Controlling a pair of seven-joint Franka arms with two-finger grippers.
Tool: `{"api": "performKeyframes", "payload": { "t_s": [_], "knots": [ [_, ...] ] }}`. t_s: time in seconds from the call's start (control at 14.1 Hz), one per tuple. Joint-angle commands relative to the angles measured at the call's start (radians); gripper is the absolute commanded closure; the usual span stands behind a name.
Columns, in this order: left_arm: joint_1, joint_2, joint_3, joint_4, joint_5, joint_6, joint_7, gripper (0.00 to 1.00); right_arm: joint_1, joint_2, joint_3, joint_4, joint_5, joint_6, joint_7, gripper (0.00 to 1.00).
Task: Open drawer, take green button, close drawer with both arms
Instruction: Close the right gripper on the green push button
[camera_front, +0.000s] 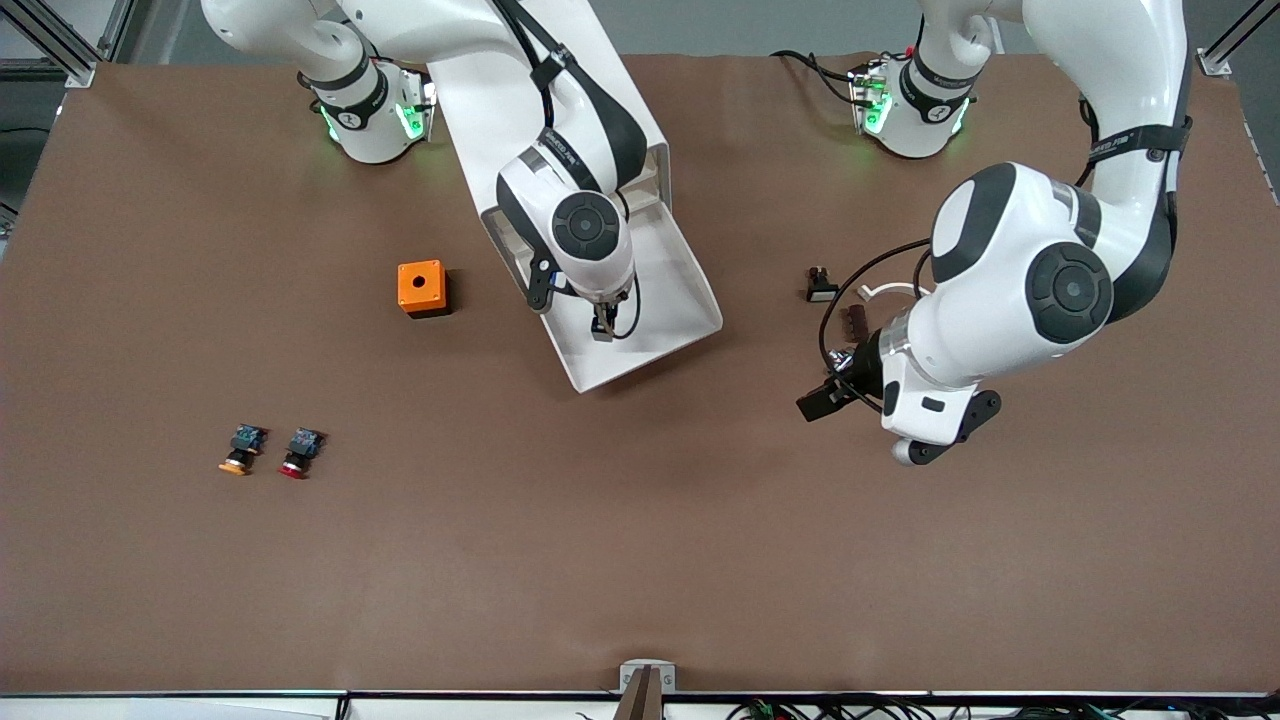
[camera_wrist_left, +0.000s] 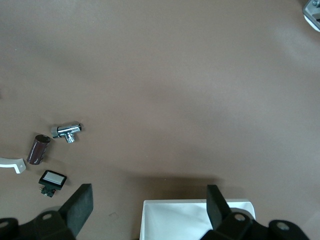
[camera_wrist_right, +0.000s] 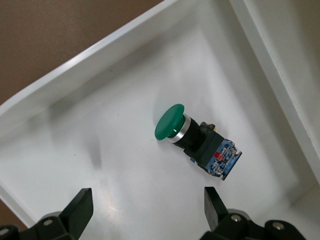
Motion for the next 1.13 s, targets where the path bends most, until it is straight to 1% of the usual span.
{"api": "performKeyframes", "payload": {
  "t_s": [0.0,0.14,0.21,0.35,0.42,0.64,0.71,0.85,0.92,1.06],
  "knots": [
    [0.005,-0.002,0.002,-0.006,0.020,0.007,-0.015,0.00,0.003,0.012,-0.004,0.022,0.028,-0.014,0.036,0.01],
    [0.002,0.001,0.004,-0.005,0.020,0.013,-0.016,0.00,0.004,0.012,-0.004,0.022,0.024,-0.017,0.027,0.01],
    [-0.003,0.017,0.005,-0.005,0.023,0.015,-0.016,0.00,0.003,0.012,-0.004,0.027,0.018,-0.017,-0.016,0.01],
    [-0.007,0.020,0.002,-0.006,0.043,0.015,-0.017,0.00,-0.008,0.007,-0.004,0.047,0.024,-0.023,-0.196,0.01],
    [-0.021,0.021,0.002,-0.006,0.044,0.015,-0.017,0.00,-0.006,0.002,-0.004,0.053,0.017,-0.047,-0.299,0.00],
    [-0.029,0.052,0.004,-0.003,0.046,0.027,-0.017,0.00,0.003,0.001,-0.005,0.139,0.012,-0.161,-0.662,0.00],
    [-0.029,0.054,0.004,-0.003,0.046,0.036,-0.017,0.00,0.007,-0.001,-0.005,0.150,0.006,-0.178,-0.768,0.00],
    [-0.029,0.054,0.004,-0.003,0.050,0.036,-0.019,0.00,0.027,0.001,-0.004,0.150,-0.056,-0.189,-0.940,0.00],
    [-0.029,0.054,0.004,-0.003,0.050,0.036,-0.017,0.00,0.033,0.001,-0.004,0.147,-0.072,-0.190,-1.031,0.00],
    [-0.029,0.055,0.004,-0.003,0.050,0.036,-0.017,0.00,0.037,0.002,-0.004,0.142,-0.072,-0.183,-1.236,0.00]
  ]
}}
